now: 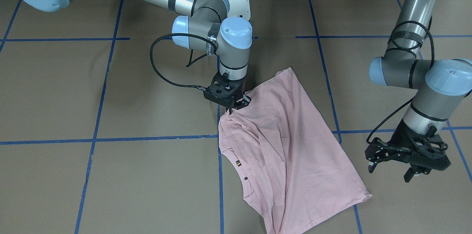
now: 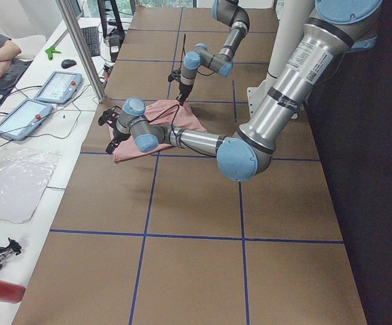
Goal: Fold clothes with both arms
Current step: 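Move the right gripper to the shirt edge nearest the robot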
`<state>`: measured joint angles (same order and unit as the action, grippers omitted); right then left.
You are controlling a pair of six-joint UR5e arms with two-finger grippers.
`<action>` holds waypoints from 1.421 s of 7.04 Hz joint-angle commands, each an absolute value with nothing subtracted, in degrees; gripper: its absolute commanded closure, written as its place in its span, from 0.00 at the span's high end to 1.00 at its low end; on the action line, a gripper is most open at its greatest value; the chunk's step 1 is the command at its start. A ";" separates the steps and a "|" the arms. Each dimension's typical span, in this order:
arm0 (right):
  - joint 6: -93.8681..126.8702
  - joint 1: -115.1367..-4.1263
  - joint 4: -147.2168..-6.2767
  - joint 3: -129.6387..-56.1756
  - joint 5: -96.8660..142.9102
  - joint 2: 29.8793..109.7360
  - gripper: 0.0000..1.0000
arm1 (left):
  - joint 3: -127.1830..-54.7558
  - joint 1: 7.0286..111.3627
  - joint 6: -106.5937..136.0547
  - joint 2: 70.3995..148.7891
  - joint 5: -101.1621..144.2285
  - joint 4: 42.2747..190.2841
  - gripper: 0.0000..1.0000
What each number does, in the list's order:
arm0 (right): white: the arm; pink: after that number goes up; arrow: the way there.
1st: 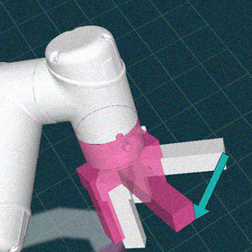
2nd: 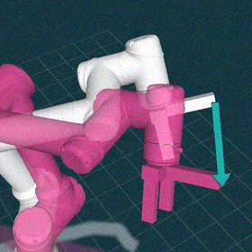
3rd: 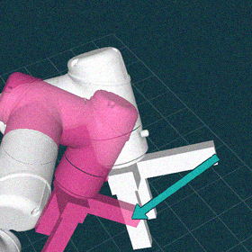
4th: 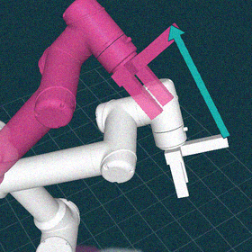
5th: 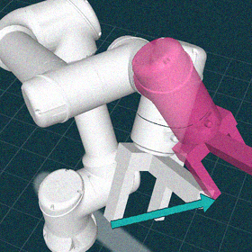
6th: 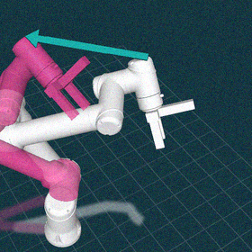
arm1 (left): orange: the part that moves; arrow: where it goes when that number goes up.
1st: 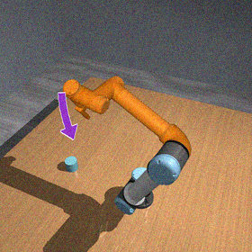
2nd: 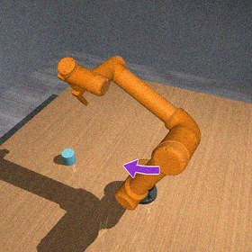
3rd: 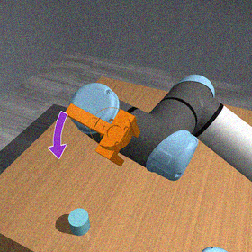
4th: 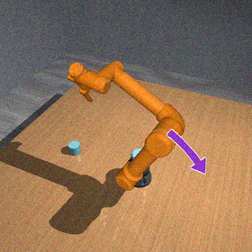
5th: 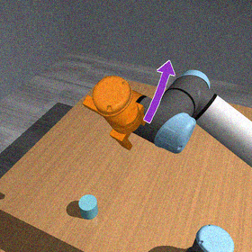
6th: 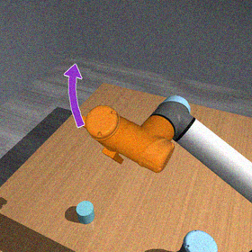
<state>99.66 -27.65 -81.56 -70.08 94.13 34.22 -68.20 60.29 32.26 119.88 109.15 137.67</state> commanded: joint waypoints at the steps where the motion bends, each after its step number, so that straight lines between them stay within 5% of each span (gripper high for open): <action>1: 98.97 -28.04 -81.74 -85.25 94.39 46.16 0.00 | -68.47 60.21 32.26 119.62 110.91 137.64 1.00; 4: 103.15 -17.46 -86.36 -106.21 82.24 61.77 0.00 | -68.47 60.12 32.25 119.62 111.18 137.64 1.00; 7: 111.61 -7.67 -92.46 -108.02 76.04 60.91 0.00 | -68.47 60.12 32.17 119.62 111.36 137.64 1.00; 8: 111.36 -6.25 -92.63 -108.02 74.46 61.00 0.37 | -68.47 60.12 32.25 119.62 111.27 137.64 1.00; 9: 109.36 -5.98 -93.33 -108.71 74.44 61.08 0.99 | -68.47 60.12 32.26 119.62 111.36 137.64 1.00; 10: 100.46 -7.11 -93.17 -112.29 75.75 61.43 1.00 | -68.47 60.12 32.17 119.62 111.36 137.64 1.00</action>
<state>107.77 -6.66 -93.01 -109.35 75.03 61.14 -68.47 60.12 32.23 119.62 111.33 137.64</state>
